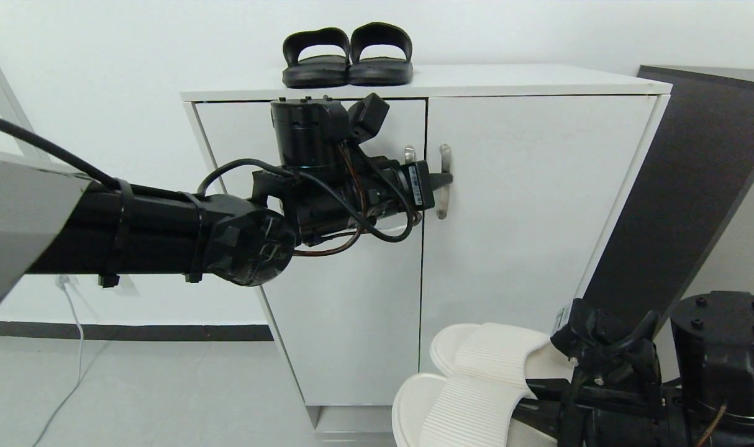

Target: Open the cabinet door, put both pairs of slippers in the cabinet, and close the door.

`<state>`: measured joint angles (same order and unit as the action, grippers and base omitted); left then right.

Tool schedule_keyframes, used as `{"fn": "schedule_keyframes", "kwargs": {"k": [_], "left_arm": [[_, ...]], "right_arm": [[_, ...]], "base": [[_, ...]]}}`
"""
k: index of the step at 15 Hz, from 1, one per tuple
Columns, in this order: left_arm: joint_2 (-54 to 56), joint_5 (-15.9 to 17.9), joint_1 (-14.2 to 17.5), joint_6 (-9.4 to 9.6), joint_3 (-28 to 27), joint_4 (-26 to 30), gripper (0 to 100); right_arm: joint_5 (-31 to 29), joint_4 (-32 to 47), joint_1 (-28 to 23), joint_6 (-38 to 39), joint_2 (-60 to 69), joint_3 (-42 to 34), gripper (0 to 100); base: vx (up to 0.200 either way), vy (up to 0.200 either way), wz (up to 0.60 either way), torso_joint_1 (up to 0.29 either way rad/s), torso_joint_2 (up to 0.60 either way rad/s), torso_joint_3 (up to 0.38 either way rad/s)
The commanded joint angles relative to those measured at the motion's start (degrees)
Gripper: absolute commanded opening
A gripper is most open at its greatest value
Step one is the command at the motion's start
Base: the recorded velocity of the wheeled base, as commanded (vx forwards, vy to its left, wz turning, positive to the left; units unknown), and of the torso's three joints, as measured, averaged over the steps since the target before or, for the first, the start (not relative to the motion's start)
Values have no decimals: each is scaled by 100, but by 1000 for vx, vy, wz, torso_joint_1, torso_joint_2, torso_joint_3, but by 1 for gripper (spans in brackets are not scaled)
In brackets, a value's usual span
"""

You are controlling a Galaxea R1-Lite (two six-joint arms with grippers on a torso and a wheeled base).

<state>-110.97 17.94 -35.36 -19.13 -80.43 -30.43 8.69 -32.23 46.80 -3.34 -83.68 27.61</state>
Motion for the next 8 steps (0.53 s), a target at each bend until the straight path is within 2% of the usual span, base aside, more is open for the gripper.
{"fn": "schedule_keyframes", "kwargs": {"k": [1,5,8], "left_arm": [[287,7,-76,-3,239,-16,0],[849,7,-348,-3,810,-16,0],[1262,-63,-594,14,1197,-16,0]], "right_arm": [[10,-2,22,0,-8,-10,0],[519,-2,101,-9,150,-160,0],[590,-11,101,-123,150,-204,0]], "base": [[0,0,0,0,0,0],[0,0,0,0,0,0],[0,0,0,0,0,0]]}}
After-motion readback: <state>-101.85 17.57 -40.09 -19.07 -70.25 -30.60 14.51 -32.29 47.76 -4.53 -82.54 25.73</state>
